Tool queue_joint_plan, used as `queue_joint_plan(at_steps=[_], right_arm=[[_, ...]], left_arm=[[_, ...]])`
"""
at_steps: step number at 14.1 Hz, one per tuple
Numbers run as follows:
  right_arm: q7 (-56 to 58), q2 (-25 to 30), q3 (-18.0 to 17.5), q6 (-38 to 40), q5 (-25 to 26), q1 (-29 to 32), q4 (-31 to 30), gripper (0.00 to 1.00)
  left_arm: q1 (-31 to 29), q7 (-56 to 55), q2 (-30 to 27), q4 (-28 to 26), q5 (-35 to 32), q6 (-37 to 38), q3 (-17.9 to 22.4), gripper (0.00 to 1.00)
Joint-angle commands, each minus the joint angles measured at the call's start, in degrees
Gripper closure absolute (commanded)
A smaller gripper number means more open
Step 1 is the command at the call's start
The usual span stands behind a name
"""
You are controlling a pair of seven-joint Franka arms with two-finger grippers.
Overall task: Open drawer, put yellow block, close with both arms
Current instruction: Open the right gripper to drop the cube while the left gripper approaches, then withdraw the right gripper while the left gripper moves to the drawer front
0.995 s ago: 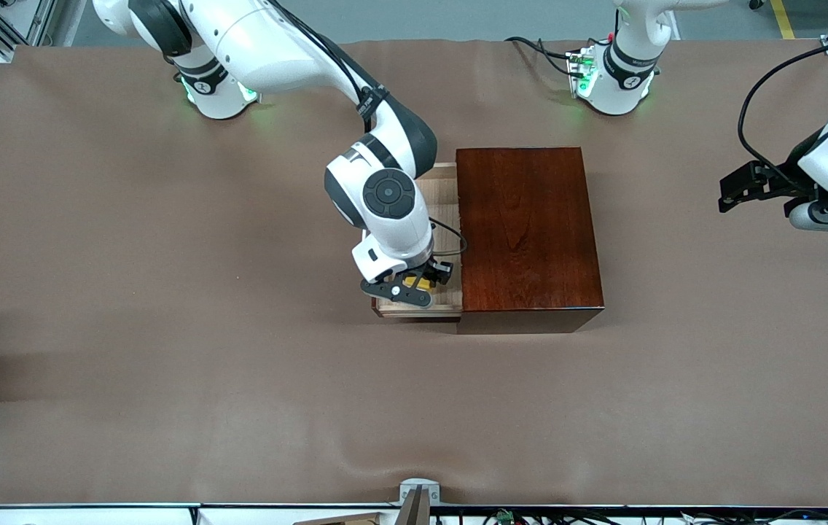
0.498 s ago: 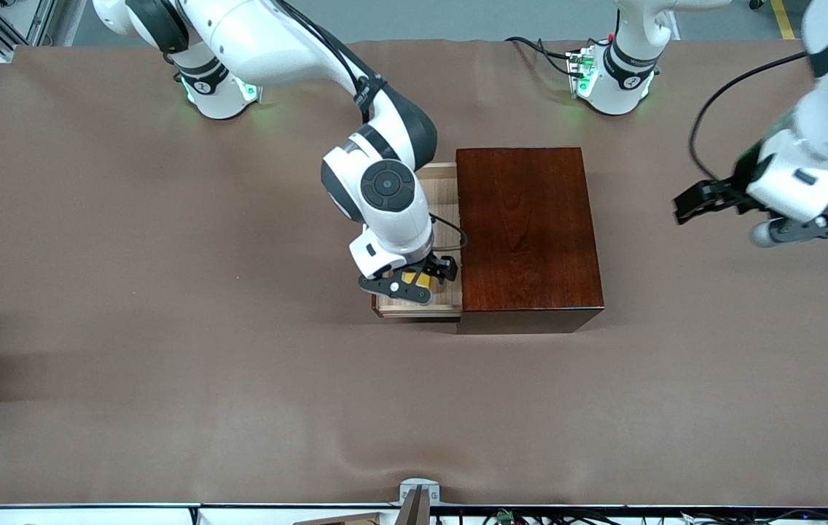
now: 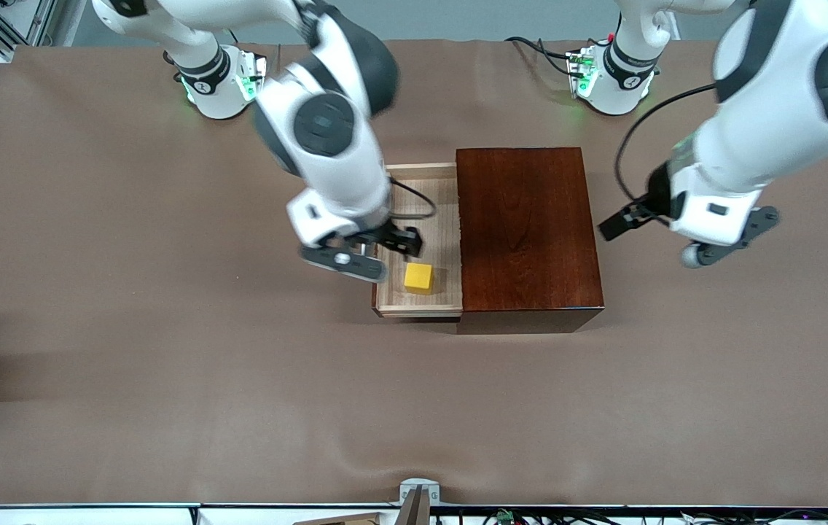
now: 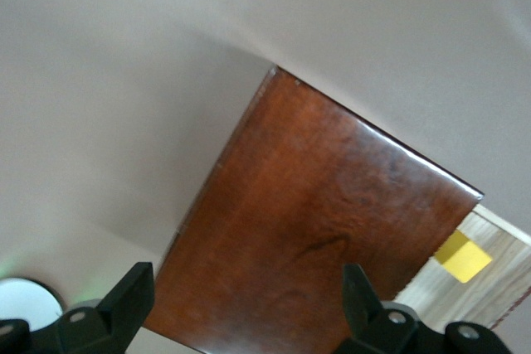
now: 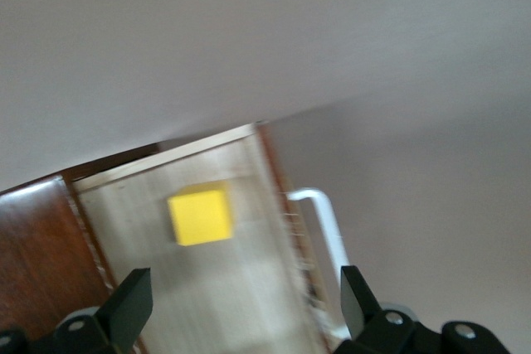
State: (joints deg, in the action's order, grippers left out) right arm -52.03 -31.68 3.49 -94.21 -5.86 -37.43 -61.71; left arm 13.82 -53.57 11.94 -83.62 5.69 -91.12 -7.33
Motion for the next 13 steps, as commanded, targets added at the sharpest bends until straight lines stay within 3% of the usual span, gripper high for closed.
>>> queue_joint_plan(at_steps=[1,4,8,13], right_arm=[[7.3,5.8,-0.8,6.1,0.1,6.2,-2.3,0.00],[19.0,10.0,-0.7,11.7,0.2,14.3,-3.2,0.00],[34.0,17.8,-0.8,11.1,3.2,23.4,-11.8,0.00],[48.6,22.2,-0.7,9.3,3.4,34.7,-17.9,0.00]], left_arm=[[4.7,-9.8,3.0,3.0,0.7,-0.1,0.1,0.00],[9.8,-17.9,5.5,3.6,0.7,-2.1,0.1,0.00],[17.3,-29.4,9.0,3.7,0.6,-7.2,0.2,0.00],[25.4,-51.8,16.8,9.7,0.2,-11.8,0.9,0.00]])
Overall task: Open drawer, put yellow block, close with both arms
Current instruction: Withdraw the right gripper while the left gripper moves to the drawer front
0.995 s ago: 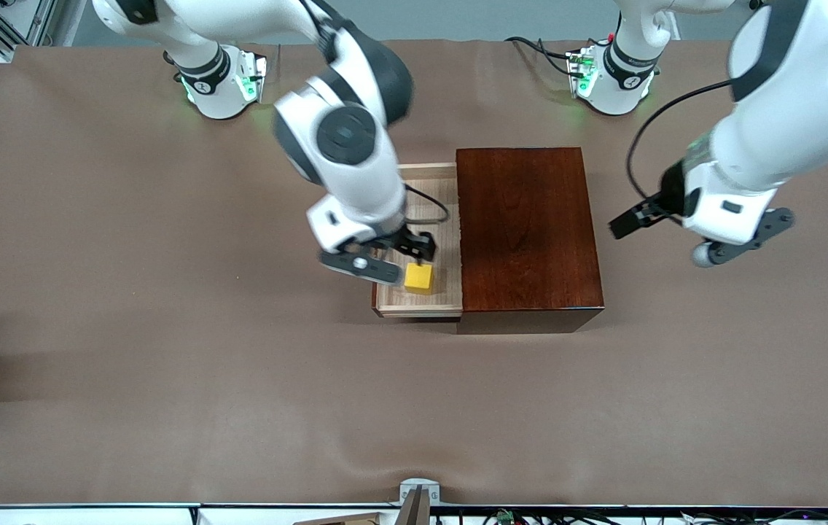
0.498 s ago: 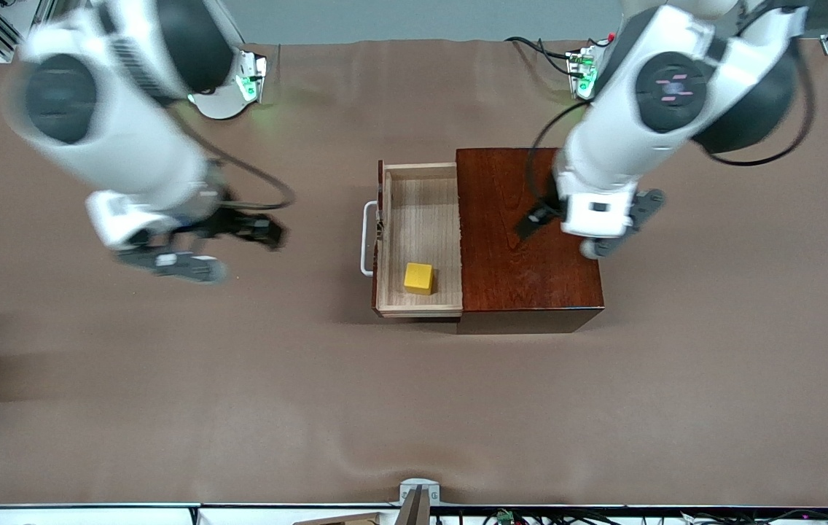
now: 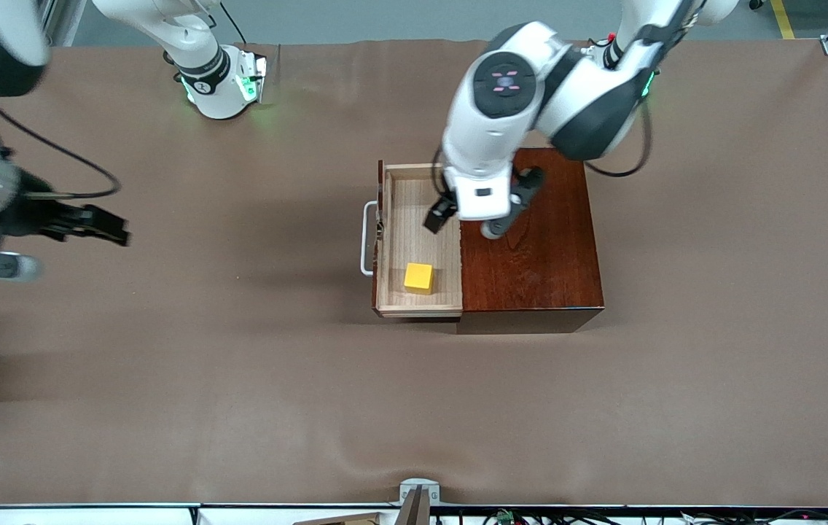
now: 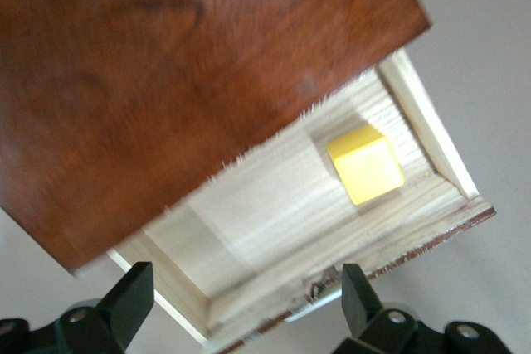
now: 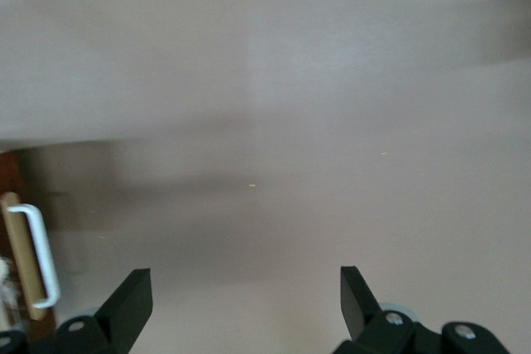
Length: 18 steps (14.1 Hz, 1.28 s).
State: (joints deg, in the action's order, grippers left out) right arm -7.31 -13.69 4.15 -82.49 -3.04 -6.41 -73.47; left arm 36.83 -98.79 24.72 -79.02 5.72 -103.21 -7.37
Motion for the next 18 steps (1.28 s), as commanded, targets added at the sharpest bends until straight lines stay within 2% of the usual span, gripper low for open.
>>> queue_joint_plan(at_steps=[1,3,5,9,11,13,18], right_arm=[[5.2,5.8,-1.3,-4.2,1.0,4.7,-8.9,0.00],[5.5,8.9,-1.3,-8.5,1.6,5.7,-14.8,0.00],[5.6,9.2,-1.2,-8.3,1.9,5.8,-15.0,0.00],[5.2,9.5,-1.4,-8.0,4.1,5.9,-14.3,0.00],[4.9,9.3,-1.4,-7.0,4.1,5.9,-13.0,0.00],[5.3,9.0,-1.4,-5.0,4.0,5.9,-11.7,0.00],[5.2,8.9,-1.4,-4.3,4.1,6.0,-11.0,0.00]], left_arm=[[3.7,-9.6,4.9,5.5,0.2,-0.2,1.0,0.00],[6.3,-17.1,6.5,5.6,0.2,-3.1,1.0,0.00],[9.5,-24.9,8.5,5.7,0.1,-6.6,2.3,0.00],[16.2,-36.1,12.6,8.3,0.1,-12.3,8.9,0.00],[17.9,-38.9,14.4,9.0,0.2,-15.8,11.0,0.00],[18.6,-41.0,15.7,9.0,0.1,-19.6,11.3,0.00],[19.2,-41.2,18.1,9.0,0.1,-21.7,11.3,0.00]])
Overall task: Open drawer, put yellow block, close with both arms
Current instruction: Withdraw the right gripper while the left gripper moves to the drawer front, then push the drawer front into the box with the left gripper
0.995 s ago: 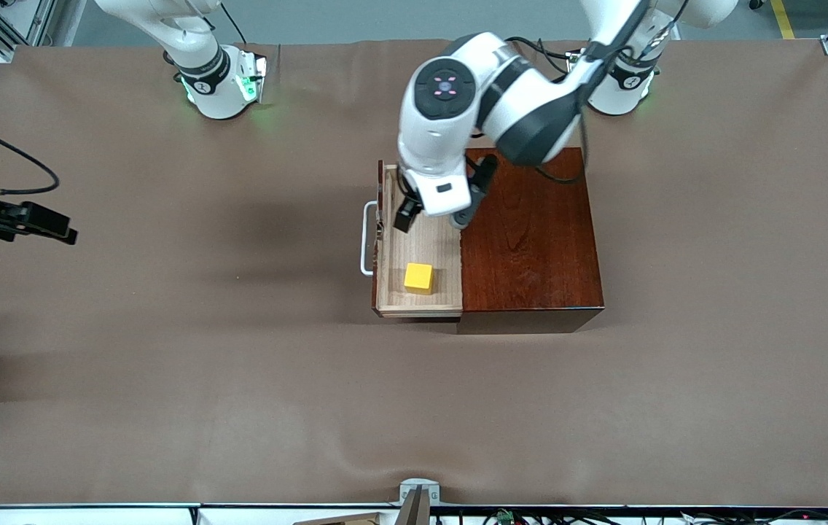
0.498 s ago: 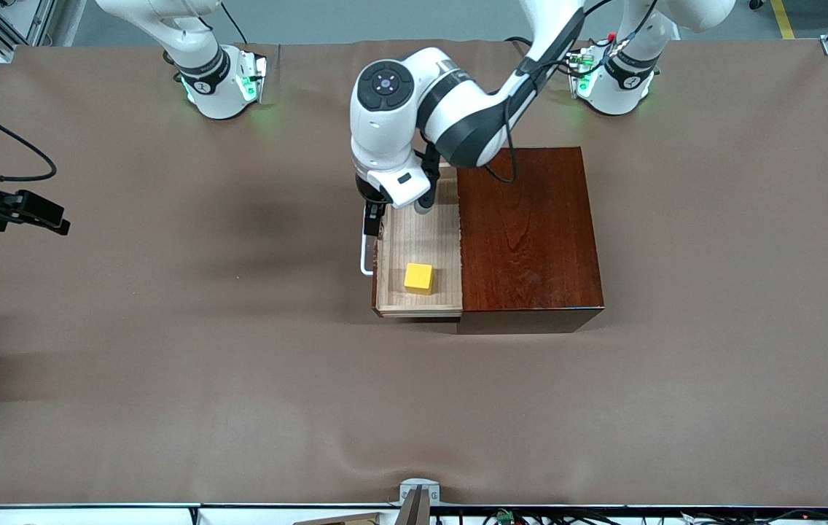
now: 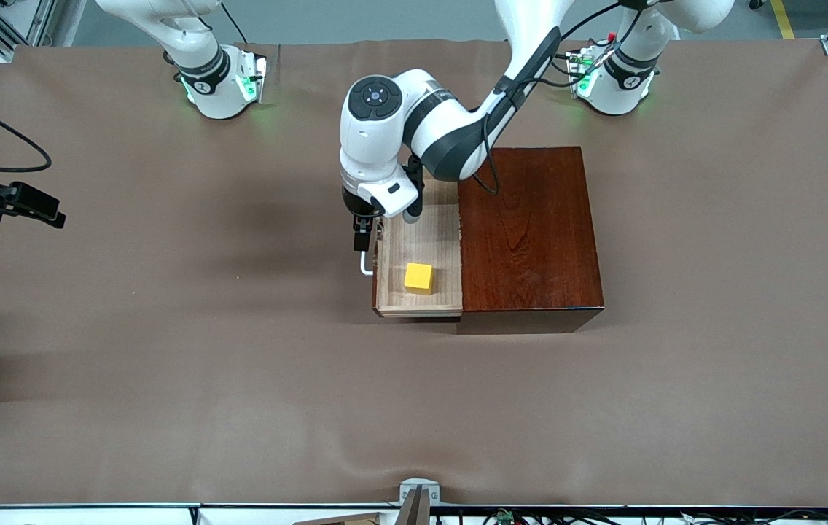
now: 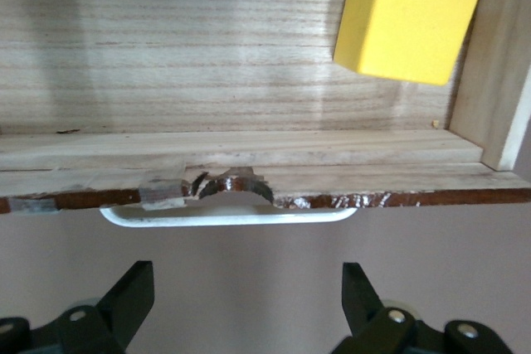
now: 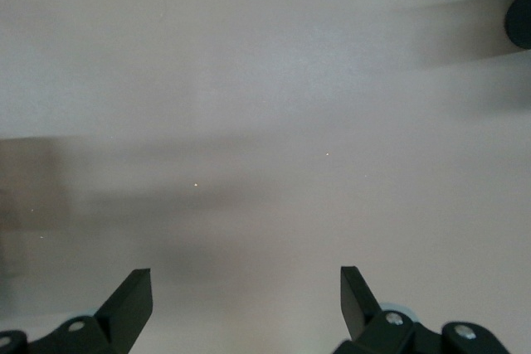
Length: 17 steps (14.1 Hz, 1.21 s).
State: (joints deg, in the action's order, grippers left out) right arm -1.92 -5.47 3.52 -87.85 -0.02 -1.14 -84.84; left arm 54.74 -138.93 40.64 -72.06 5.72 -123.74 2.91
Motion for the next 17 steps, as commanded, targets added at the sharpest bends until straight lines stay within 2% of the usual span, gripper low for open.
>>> queue_joint_plan(at_steps=[1,5,13,17], right_arm=[[-0.4,0.7,-0.8,1.1,1.0,0.8,0.3,0.00],[0.2,0.7,-0.8,1.3,0.6,1.0,0.3,0.00],[0.0,0.6,-0.8,0.9,0.5,0.8,0.3,0.00],[0.1,0.6,-0.8,0.7,0.7,0.7,0.3,0.00]], left_arm=[[1.6,-0.7,2.5,2.0,0.1,-1.2,1.0,0.00],[1.7,2.0,3.7,1.3,0.0,-0.5,0.7,0.00],[1.2,4.2,2.7,1.4,-1.6,8.2,1.1,0.00],[1.4,3.9,2.6,1.4,-2.0,9.5,4.2,0.00]])
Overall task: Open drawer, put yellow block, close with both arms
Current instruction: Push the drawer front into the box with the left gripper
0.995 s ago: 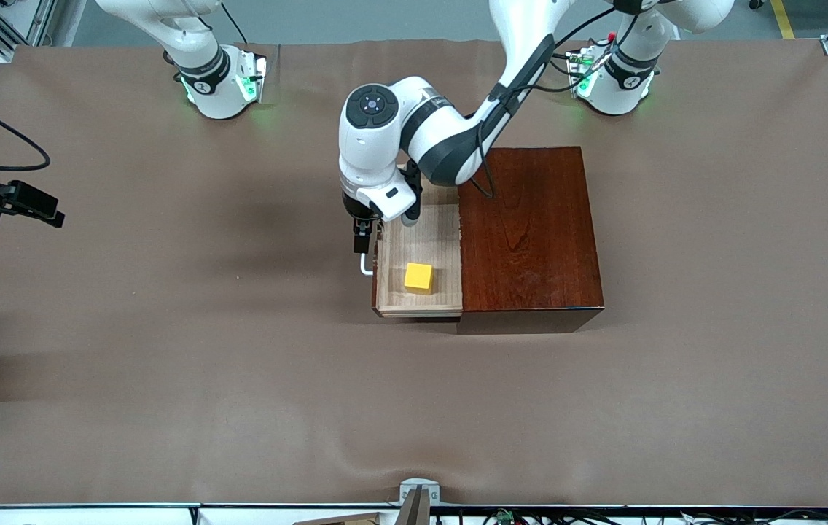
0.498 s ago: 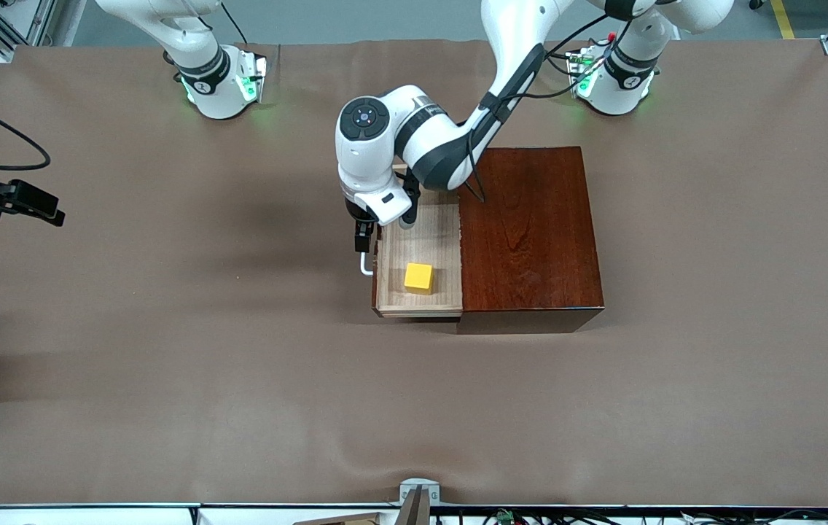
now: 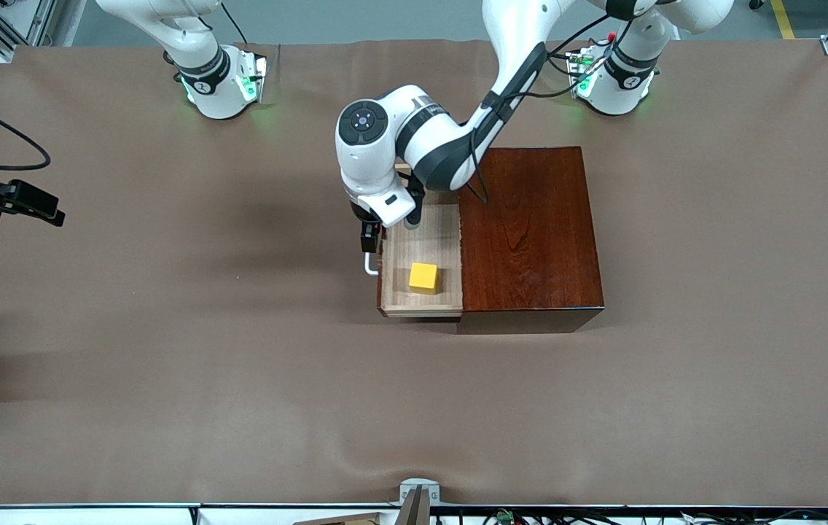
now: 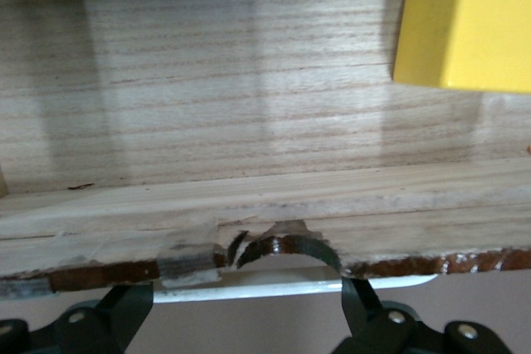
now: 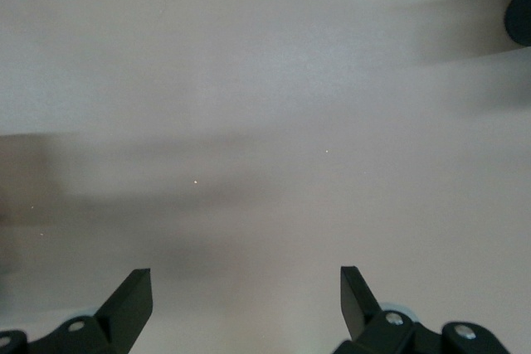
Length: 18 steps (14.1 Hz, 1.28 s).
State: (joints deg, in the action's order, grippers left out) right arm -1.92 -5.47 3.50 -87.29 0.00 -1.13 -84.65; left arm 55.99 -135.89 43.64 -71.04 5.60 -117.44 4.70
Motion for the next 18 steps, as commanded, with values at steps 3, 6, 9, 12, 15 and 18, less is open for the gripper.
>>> queue_joint_plan(at_steps=[3,6,9,12,15,18], right_arm=[[0.0,0.6,-0.9,0.1,0.7,0.7,0.1,0.00],[-0.5,0.6,-0.8,0.0,0.4,0.8,0.1,0.00],[-1.1,0.5,-0.9,0.0,0.2,0.8,0.1,0.00],[-4.2,0.6,-0.9,-0.1,0.2,0.7,0.1,0.00],[-4.3,0.5,-0.9,-0.1,0.1,0.7,0.1,0.00],[-3.8,0.5,-0.8,0.0,-1.9,1.1,0.1,0.00]], left_arm=[[0.3,1.0,-1.1,0.4,-2.2,4.3,4.8,0.00],[0.3,0.8,-1.2,0.4,-2.2,7.1,6.9,0.00],[0.3,0.9,-1.2,0.3,-2.2,8.8,8.8,0.00],[0.1,0.8,-1.1,0.3,-2.4,11.8,10.2,0.00],[0.1,0.1,-1.2,0.3,-2.5,14.3,11.7,0.00],[0.2,-0.3,-1.1,0.3,-2.8,16.1,13.0,0.00]])
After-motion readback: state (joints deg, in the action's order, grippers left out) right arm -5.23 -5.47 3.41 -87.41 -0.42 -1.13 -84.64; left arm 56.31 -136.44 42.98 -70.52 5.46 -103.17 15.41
